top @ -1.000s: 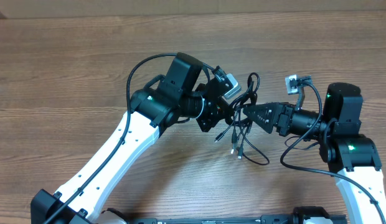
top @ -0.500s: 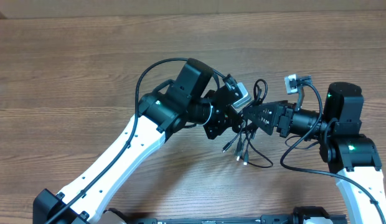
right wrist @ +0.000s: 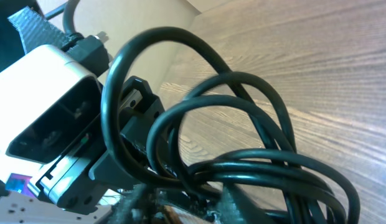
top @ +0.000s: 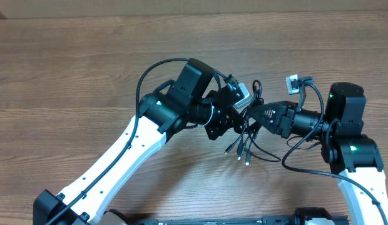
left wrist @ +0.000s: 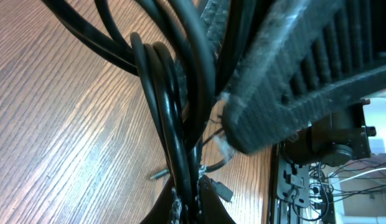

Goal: Untangle cables

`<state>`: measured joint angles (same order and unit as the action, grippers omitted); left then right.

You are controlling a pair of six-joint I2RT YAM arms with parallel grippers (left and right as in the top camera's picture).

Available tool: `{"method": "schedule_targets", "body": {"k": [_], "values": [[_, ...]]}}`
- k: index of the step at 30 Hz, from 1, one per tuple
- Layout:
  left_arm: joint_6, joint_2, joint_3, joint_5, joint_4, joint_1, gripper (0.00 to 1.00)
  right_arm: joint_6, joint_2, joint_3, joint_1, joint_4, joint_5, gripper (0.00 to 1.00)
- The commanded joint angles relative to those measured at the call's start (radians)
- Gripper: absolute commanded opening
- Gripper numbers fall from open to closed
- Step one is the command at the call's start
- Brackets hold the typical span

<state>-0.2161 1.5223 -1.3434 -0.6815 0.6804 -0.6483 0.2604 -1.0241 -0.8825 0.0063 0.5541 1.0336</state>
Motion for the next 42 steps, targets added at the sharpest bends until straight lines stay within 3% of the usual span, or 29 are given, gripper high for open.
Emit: {"method": "schedule_targets", "body": {"k": [1, 10, 19, 35, 38, 42], "values": [[-0.024, -0.011, -0.016, -0.058, -0.006, -0.007, 0.04, -0.008, 0.007, -0.005, -0.002, -0.006, 0.014, 0.41], [-0.043, -0.011, -0.016, -0.07, 0.003, -0.007, 0.04, -0.158, 0.007, -0.005, -0.002, -0.006, -0.025, 0.43], [-0.042, -0.011, -0.016, -0.071, -0.01, -0.007, 0.04, -0.27, 0.007, -0.005, -0.002, -0.006, 0.106, 0.42], [-0.012, -0.011, -0.016, -0.121, -0.071, -0.008, 0.04, -0.27, 0.007, -0.005, 0.0, 0.009, 0.105, 0.15], [-0.012, -0.011, -0.016, -0.119, -0.071, -0.008, 0.04, -0.269, 0.007, -0.005, 0.0, 0.01, 0.105, 0.04], [-0.01, -0.011, -0.016, -0.07, -0.061, -0.006, 0.04, -0.26, 0.007, -0.005, 0.0, 0.032, 0.105, 0.04]]}}
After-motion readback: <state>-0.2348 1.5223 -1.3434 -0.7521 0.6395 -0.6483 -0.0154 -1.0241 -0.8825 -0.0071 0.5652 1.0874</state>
